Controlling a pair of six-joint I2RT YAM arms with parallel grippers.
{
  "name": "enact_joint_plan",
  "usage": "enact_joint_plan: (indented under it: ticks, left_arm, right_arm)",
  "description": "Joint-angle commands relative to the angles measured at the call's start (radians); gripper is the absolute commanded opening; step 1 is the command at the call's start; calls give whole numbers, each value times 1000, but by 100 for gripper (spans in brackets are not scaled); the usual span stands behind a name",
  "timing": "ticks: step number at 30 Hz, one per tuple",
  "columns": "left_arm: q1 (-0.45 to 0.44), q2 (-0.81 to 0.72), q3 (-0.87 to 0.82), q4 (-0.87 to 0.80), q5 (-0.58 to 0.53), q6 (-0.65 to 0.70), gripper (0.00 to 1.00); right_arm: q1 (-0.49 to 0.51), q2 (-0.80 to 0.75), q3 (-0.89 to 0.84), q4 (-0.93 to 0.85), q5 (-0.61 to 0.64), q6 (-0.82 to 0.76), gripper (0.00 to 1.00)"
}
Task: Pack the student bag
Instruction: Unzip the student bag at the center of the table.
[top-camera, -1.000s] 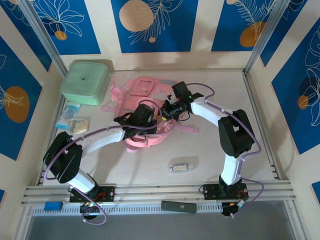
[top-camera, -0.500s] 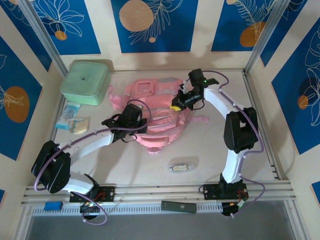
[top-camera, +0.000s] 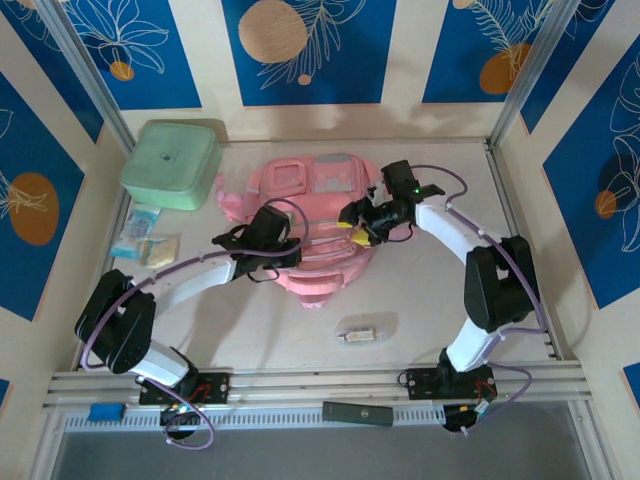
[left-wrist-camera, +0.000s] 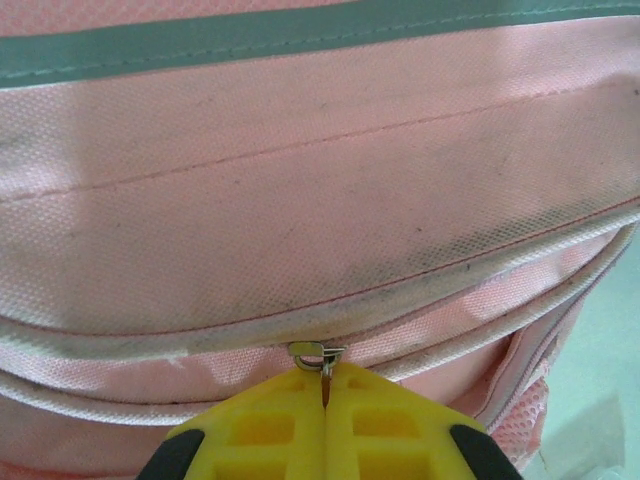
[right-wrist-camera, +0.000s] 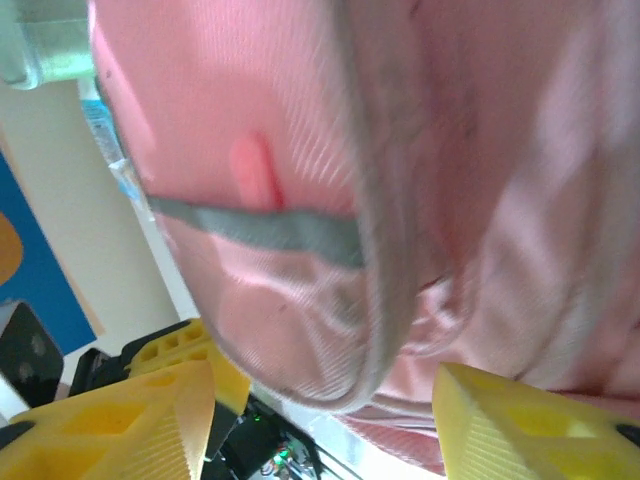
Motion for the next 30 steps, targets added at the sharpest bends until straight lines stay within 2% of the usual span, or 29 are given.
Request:
enact_joint_plan:
  ticks: [1,4,7,15,20,23,27,30]
  left_arm:
    - [-16,-8,23,-6,51,12,0]
    - [-19,-11,16,9,58,-1,0]
    - [-17,-20,14,-2,54,-2,0]
    - [-18,-31,-1,11,55,1,0]
    - [-18,-33,-6,21,56,-2,0]
    - [-17,-31,-2,15,60,1,0]
    - [-18,-45,-17,12,40,1,0]
    - [-18,-56,-24,0,31,5,0]
  right_arm:
    - [66,-39,-53,147,9,184,61]
    - [122,-21,-55,189,67,250,60]
    - [161,-12,-65,274,83,304,55]
    - [193,-9,-54,227,253,330,46]
    - [235,8,-43,227,345,361,49]
    - [243,27,-21,232,365,370,40]
    - [254,21,11,174,420,332,17]
    - [254,7,4,150,443,306,10]
